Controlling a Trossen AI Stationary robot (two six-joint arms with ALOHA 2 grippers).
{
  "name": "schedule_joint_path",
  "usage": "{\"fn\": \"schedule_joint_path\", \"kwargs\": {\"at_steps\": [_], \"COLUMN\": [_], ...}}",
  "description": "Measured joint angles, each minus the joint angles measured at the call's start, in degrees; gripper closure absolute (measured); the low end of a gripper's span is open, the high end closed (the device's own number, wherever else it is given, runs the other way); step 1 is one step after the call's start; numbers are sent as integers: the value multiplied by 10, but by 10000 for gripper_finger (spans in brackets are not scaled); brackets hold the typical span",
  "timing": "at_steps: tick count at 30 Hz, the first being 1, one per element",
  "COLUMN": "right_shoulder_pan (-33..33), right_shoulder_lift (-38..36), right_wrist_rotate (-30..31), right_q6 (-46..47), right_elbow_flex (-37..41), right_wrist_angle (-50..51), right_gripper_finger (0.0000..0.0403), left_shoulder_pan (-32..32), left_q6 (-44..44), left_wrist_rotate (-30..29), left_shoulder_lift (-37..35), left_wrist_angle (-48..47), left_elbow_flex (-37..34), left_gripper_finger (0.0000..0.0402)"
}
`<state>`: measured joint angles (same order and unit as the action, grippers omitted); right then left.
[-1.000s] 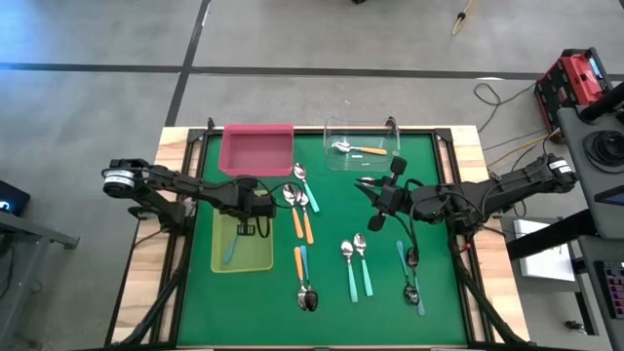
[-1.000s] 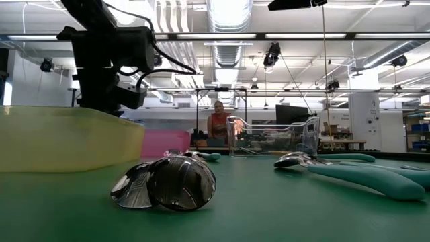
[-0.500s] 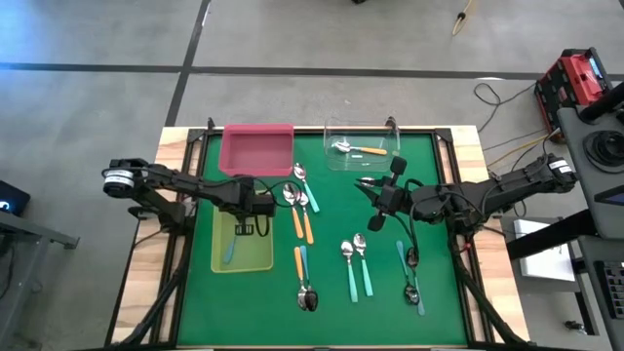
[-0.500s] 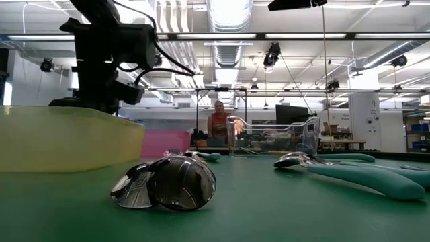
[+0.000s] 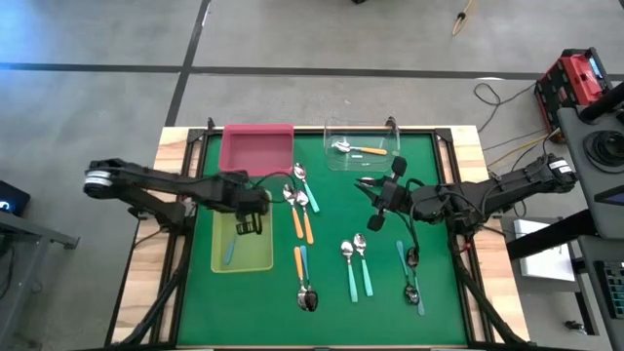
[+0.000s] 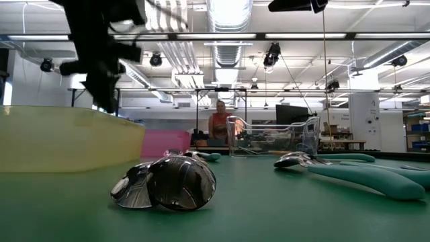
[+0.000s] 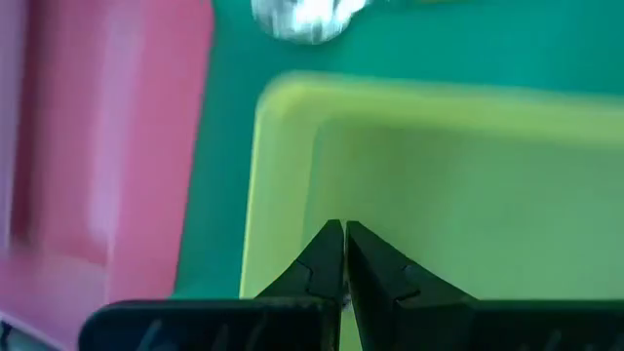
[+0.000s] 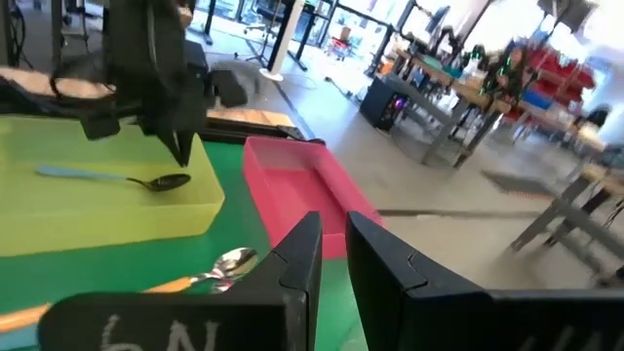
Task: Sort silverware by color (type)
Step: Put the light blue spoon into the red bin
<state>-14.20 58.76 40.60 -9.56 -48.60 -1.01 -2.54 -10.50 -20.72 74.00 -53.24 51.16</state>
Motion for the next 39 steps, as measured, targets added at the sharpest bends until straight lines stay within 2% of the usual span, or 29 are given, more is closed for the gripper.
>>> {"fn": "schedule_joint_path", "kwargs": {"at_steps": [4, 10, 15, 19, 22, 29, 34, 39], "right_shoulder_pan": [1, 15, 19, 19, 22, 41, 69, 98], "right_shoulder_lift": [0, 22, 68, 116, 156, 254, 317, 373], "right_wrist_rotate": [0, 0, -1, -7, -21, -29, -129, -258], "right_q6": [62, 145, 176, 196, 236, 379, 495, 580], "right_elbow_flex": [0, -5, -39, -99, -165, -331, -427, -476], "right_wrist_angle": [16, 13, 12, 22, 81, 319, 489, 637], "right_gripper_finger": [360, 360, 360, 360, 360, 360, 360, 360], "left_shoulder_pan": [-17, -21, -20, -12, 7, 71, 108, 119], "left_q6": [35, 162, 282, 357, 390, 413, 411, 415], "left_wrist_rotate": [-2, 23, 37, 33, 32, 31, 31, 32], "left_shoulder_lift": [-91, -211, -272, -303, -320, -356, -378, -385], "left_wrist_angle": [82, 311, 483, 556, 579, 603, 606, 609], "left_elbow_flex": [-11, -77, -150, -177, -181, -182, -201, -230], "left_gripper_finger": [401, 401, 401, 401, 401, 401, 401, 401]}}
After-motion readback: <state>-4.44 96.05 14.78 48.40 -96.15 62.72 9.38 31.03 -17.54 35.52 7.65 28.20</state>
